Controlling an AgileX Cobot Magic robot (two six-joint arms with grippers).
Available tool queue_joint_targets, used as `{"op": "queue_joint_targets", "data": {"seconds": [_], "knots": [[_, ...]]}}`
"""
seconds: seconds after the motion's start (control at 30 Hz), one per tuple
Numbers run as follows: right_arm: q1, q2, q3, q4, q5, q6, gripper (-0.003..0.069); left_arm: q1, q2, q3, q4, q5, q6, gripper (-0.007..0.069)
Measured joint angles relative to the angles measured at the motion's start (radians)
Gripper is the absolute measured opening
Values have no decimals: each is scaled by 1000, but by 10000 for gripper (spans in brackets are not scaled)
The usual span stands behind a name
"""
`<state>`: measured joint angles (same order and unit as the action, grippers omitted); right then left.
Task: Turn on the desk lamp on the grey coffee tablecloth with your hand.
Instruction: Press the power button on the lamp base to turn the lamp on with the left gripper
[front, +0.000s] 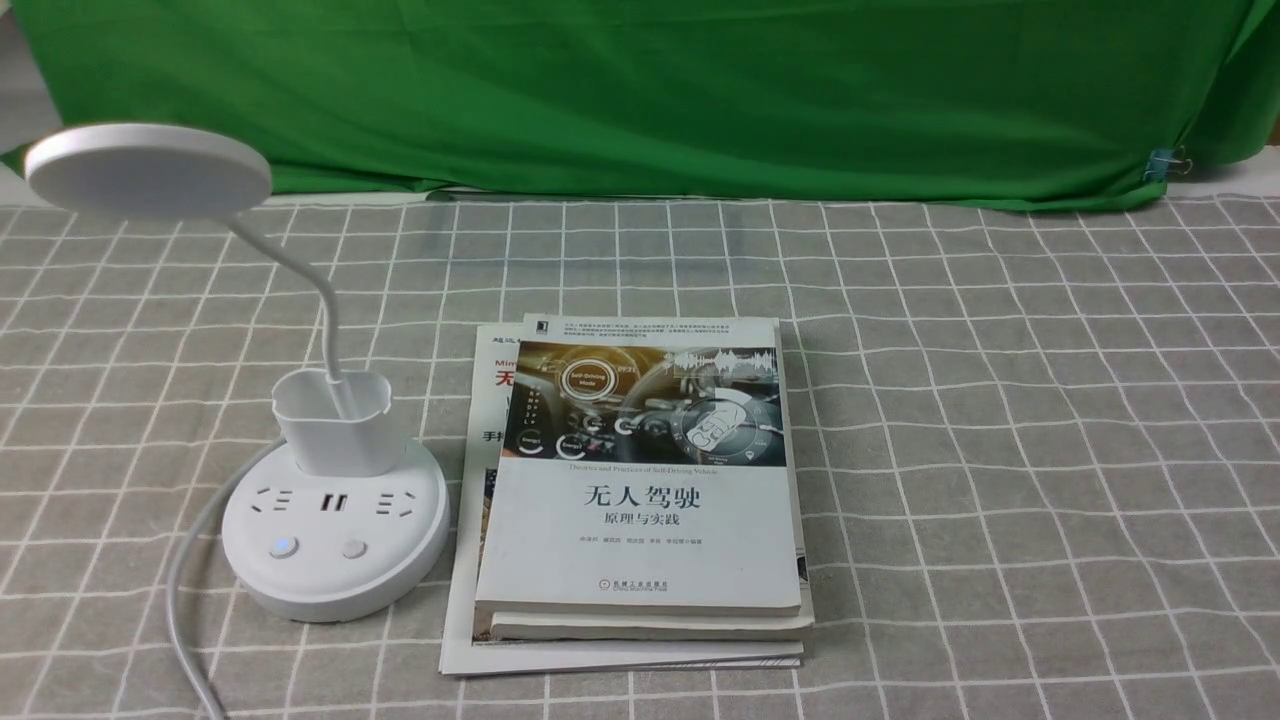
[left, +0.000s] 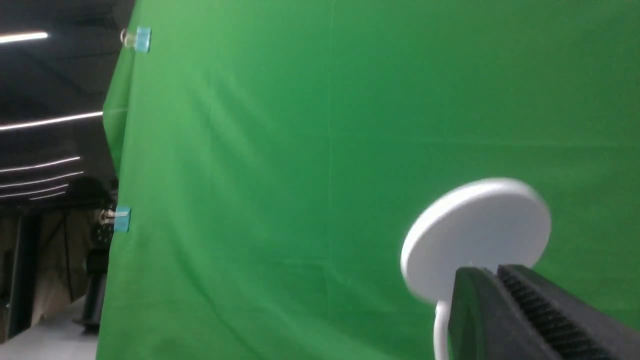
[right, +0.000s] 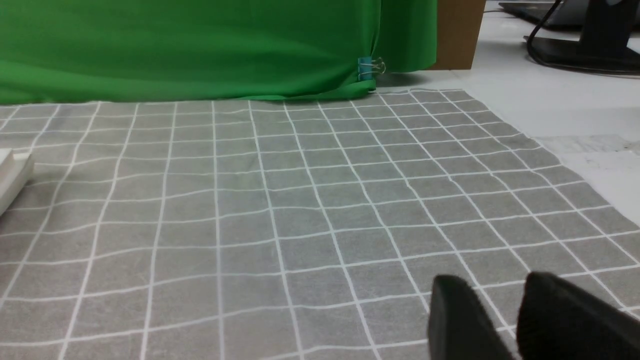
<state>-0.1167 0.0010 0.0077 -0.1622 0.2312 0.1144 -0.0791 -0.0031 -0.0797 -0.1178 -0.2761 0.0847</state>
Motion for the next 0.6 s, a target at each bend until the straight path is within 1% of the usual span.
{"op": "queue_joint_targets", "data": {"seconds": [0.03, 0.07, 0.13, 0.17, 0.2, 0.23, 0.27, 0.33, 0.4, 0.47, 0.53, 0.6], "knots": [[0, 0, 0, 0, 0, 0, 242, 0, 2, -39, 0, 48, 0, 19], [0, 0, 0, 0, 0, 0, 242, 0, 5, -47, 0, 59, 0, 19], [0, 0, 0, 0, 0, 0, 242, 0, 54, -150, 0, 226, -10, 19], [0, 0, 0, 0, 0, 0, 242, 0, 60, -164, 0, 254, -13, 19], [0, 0, 0, 0, 0, 0, 242, 0, 108, -205, 0, 374, -51, 19], [0, 0, 0, 0, 0, 0, 242, 0, 143, -226, 0, 449, -85, 19], [0, 0, 0, 0, 0, 0, 242, 0, 165, -236, -1, 492, -94, 19], [0, 0, 0, 0, 0, 0, 242, 0, 252, -242, -1, 627, -126, 19], [0, 0, 0, 0, 0, 0, 242, 0, 326, -240, 2, 686, -126, 19], [0, 0, 0, 0, 0, 0, 242, 0, 391, -240, 10, 702, -102, 19], [0, 0, 0, 0, 0, 0, 242, 0, 457, -240, 9, 665, -71, 19], [0, 0, 0, 0, 0, 0, 242, 0, 501, -240, -25, 593, -58, 19]]}}
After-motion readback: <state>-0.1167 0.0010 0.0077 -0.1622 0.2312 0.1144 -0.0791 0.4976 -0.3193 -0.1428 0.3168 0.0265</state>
